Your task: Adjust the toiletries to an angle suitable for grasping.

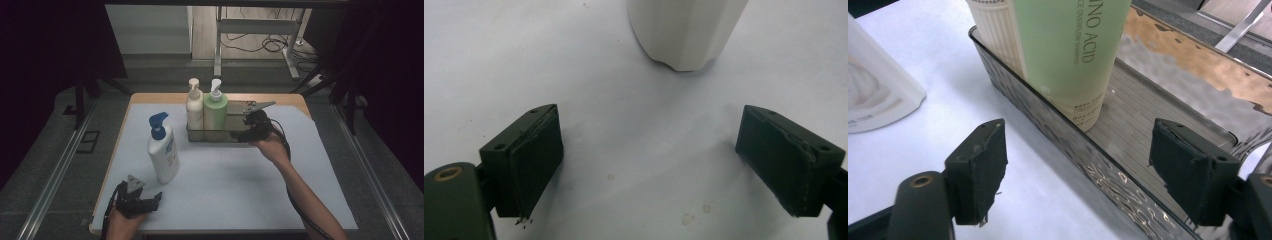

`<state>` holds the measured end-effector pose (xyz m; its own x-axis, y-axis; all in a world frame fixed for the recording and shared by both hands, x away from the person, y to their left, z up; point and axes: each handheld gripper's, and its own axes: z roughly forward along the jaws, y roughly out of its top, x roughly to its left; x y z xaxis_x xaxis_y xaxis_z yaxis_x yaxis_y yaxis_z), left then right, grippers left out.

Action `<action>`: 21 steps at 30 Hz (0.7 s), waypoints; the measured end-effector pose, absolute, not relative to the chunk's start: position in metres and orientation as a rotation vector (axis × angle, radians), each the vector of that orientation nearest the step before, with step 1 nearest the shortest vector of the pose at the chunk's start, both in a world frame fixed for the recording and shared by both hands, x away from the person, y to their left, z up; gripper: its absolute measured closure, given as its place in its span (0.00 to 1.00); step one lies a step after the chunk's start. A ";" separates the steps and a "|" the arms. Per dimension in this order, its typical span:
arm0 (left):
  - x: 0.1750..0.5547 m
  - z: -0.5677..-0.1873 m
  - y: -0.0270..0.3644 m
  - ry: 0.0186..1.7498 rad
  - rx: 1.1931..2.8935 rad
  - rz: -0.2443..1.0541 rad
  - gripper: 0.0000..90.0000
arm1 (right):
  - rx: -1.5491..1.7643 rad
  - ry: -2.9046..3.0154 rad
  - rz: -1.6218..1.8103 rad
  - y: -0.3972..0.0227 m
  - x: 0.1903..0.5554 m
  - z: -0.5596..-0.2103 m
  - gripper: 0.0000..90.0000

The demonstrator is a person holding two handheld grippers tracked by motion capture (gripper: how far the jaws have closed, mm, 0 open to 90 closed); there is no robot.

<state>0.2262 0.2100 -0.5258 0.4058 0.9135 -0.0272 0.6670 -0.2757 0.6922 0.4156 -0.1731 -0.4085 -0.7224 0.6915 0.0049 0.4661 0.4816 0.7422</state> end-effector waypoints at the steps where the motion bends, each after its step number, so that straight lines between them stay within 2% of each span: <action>1: 0.226 -0.526 0.210 1.340 2.037 0.507 0.13 | 0.983 2.438 1.088 -0.174 0.414 -0.408 0.24; 21: 0.226 -0.526 0.210 1.339 2.037 0.507 0.13 | 0.943 2.452 1.050 -0.204 0.377 -0.409 0.10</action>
